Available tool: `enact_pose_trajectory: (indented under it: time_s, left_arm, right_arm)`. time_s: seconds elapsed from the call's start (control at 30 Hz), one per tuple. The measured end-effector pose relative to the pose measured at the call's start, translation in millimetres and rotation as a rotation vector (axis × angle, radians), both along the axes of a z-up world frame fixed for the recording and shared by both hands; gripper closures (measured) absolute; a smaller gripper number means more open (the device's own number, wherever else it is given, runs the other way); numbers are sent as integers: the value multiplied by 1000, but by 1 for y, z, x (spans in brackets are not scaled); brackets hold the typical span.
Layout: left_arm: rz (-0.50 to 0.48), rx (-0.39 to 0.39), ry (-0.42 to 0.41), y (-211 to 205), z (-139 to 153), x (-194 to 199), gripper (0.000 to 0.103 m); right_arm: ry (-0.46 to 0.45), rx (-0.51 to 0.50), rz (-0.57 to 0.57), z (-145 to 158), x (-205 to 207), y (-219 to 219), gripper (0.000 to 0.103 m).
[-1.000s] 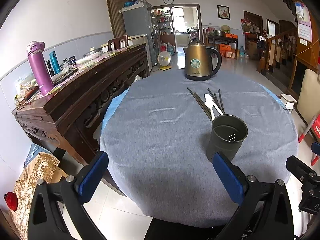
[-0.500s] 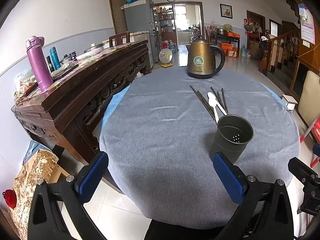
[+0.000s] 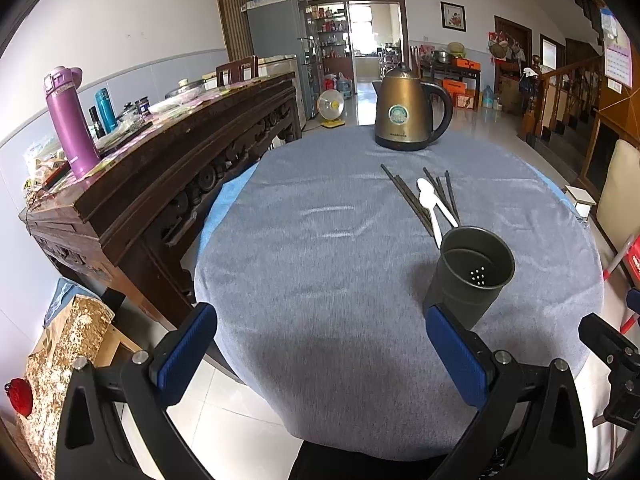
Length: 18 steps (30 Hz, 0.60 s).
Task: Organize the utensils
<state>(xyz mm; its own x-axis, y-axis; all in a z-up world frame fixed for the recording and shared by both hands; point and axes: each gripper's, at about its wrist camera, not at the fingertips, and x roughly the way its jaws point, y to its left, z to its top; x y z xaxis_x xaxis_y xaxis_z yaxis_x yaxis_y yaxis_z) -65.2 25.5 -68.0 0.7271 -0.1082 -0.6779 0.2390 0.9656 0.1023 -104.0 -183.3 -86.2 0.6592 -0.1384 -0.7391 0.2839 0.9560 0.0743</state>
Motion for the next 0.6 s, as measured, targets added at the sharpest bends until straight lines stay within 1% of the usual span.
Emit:
enact_pose_trajectory:
  time_s: [0.2, 0.3, 0.37, 0.43, 0.47, 0.5, 0.57, 0.6]
  left_arm:
    - [6, 3, 5, 2, 0, 11, 0]
    - [14, 13, 15, 4, -2, 32, 0]
    - [17, 15, 21, 4, -3, 43, 0]
    - [32, 26, 35, 3, -5, 75, 0]
    - [33, 26, 37, 3, -6, 78, 0]
    - [36, 19, 56, 0, -7, 103, 0]
    - [41, 19, 72, -6, -9, 123, 0]
    - [45, 21, 99, -17, -14, 152, 0]
  right_arm:
    - [-11, -5, -20, 4, 6, -9, 0]
    - [-25, -2, -44, 11, 14, -24, 0]
    - [-35, 18, -63, 16, 24, -39, 0]
    - [-39, 31, -79, 20, 34, -53, 0]
    - [-39, 40, -86, 21, 45, -64, 0]
    - [-38, 48, -88, 21, 54, -71, 0]
    - [-28, 71, -90, 18, 75, -88, 0]
    - [-23, 89, -94, 15, 85, -96, 0]
